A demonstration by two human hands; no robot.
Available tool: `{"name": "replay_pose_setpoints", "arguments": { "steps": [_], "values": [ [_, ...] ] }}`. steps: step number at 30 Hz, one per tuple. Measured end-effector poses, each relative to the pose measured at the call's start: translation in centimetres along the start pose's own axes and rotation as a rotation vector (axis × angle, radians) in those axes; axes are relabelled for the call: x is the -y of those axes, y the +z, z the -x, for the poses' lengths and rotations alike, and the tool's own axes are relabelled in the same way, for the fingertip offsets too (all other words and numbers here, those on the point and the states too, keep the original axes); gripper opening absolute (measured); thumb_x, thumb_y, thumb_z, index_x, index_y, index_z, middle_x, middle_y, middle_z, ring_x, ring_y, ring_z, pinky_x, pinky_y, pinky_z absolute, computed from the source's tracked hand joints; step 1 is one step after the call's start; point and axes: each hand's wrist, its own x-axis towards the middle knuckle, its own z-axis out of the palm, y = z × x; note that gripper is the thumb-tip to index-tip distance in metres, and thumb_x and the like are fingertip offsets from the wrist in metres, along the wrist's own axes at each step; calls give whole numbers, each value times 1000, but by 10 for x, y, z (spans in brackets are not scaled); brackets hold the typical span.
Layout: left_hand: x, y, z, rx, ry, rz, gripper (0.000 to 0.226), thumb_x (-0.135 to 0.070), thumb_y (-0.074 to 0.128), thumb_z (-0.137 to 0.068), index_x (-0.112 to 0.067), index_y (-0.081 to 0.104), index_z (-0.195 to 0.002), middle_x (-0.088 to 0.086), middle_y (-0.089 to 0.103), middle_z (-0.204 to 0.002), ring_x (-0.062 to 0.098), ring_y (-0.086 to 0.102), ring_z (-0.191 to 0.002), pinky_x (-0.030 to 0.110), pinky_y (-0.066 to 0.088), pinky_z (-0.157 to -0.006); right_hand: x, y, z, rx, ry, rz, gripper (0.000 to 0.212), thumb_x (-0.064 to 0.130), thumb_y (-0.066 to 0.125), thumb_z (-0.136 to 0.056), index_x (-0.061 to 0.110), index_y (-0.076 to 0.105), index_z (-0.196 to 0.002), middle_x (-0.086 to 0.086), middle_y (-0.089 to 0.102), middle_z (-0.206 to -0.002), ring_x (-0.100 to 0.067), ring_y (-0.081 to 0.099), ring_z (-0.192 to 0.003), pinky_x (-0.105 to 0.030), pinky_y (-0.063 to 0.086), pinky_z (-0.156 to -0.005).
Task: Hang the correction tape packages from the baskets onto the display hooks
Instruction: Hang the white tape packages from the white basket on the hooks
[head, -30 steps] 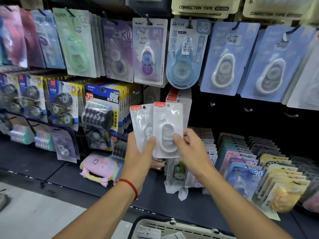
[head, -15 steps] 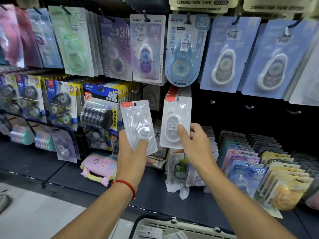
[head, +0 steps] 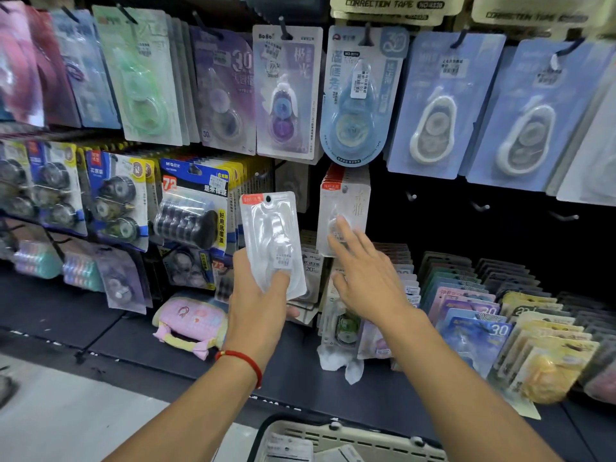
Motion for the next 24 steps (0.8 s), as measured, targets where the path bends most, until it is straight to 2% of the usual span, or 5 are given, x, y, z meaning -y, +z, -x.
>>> {"name": "replay_pose_setpoints", "arguments": {
  "steps": [6, 8, 11, 16, 24],
  "values": [
    [4, 4, 1, 64, -23, 39, 38, -14, 66, -99, -41, 53, -123, -23, 69, -107, 15, 74, -100, 51, 66, -74, 2, -5, 2, -232, -9, -277, 42, 17, 56, -103, 19, 57, -145, 4, 32, -168, -16, 40, -143, -41, 45, -112],
    [3, 7, 1, 100, -30, 99, 42, -5, 66, -98, -38, 53, -122, -10, 72, -112, 16, 76, -94, 40, 65, -63, 8, -10, 5, -283, 86, -611, 26, 32, 56, -103, 21, 71, -121, 8, 66, -127, -7, 60, -113, -38, 53, -100],
    [0, 15, 2, 188, -44, 173, 50, -3, 68, -100, -43, 54, -127, 0, 77, -116, 23, 79, -94, 36, 63, -63, 13, -19, 9, -101, 139, -986, 38, 61, 56, -93, 26, 67, -86, 7, 65, -72, -19, 60, -70, -47, 55, -71],
    [-2, 27, 3, 232, -56, 211, 58, -6, 69, -100, -45, 53, -140, 6, 78, -118, 29, 79, -97, 32, 64, -72, 7, -20, 17, -98, 189, -1222, 22, 38, 72, -94, 22, 65, -108, 3, 81, -95, -12, 77, -85, -25, 56, -68],
    [0, 35, 4, 228, -68, 154, 60, -1, 68, -98, -51, 56, -130, -2, 79, -107, 26, 80, -90, 23, 61, -76, 2, -39, 24, -211, 288, -1196, 13, 25, 65, -104, 16, 64, -113, 4, 79, -93, -13, 74, -78, -28, 57, -51]
  ]
}}
